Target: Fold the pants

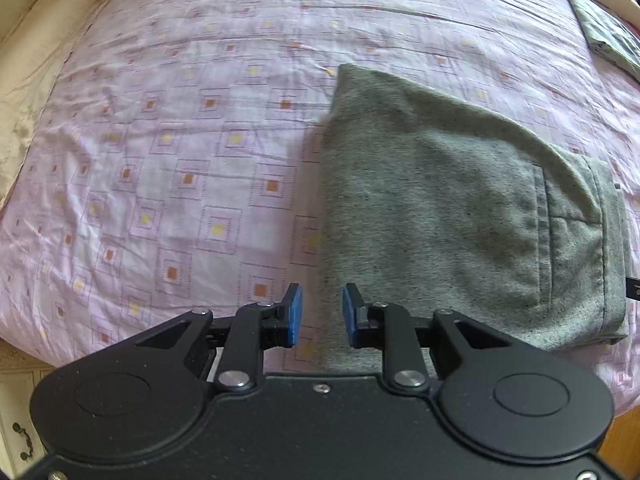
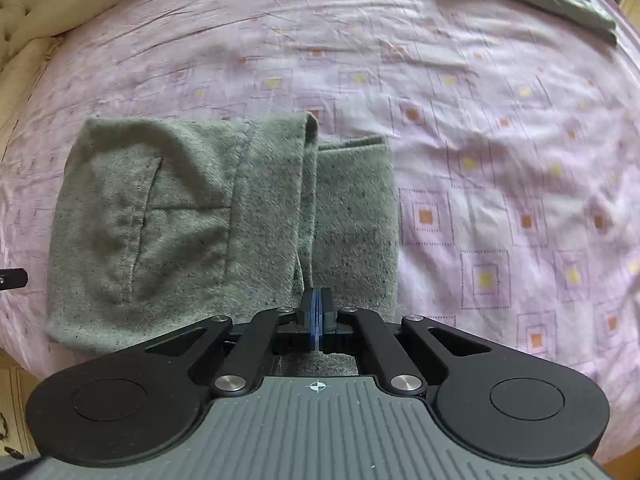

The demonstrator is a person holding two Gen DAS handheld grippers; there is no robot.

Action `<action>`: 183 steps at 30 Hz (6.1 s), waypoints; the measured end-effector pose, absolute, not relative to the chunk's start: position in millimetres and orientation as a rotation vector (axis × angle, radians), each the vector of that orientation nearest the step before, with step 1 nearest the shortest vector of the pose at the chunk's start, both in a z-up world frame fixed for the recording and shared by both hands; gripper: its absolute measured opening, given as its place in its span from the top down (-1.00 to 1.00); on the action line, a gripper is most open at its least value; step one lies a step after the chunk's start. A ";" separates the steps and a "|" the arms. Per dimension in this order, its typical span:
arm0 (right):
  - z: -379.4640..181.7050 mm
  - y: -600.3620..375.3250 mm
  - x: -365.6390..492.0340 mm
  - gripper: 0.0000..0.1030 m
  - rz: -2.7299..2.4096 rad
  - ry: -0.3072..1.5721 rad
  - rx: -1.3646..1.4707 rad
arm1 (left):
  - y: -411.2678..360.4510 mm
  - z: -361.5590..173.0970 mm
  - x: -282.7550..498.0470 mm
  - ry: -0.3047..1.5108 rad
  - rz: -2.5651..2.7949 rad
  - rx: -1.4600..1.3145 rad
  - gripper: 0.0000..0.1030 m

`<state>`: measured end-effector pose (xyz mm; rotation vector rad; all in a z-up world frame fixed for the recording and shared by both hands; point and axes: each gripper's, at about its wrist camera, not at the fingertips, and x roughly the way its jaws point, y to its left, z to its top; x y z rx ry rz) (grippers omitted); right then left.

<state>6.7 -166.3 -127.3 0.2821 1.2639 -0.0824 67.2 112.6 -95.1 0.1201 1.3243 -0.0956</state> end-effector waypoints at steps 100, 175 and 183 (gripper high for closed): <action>-169.8 -212.3 23.4 -1.00 0.052 1.205 0.523 | 105.6 -180.2 108.2 1.355 -0.123 0.018 -1.00; 18.4 15.2 132.1 0.30 0.116 0.914 0.164 | 174.8 10.2 122.4 1.089 0.084 -0.006 0.08; 18.1 15.9 125.9 0.30 0.120 0.926 0.152 | 171.9 12.0 114.6 1.081 0.092 0.001 0.07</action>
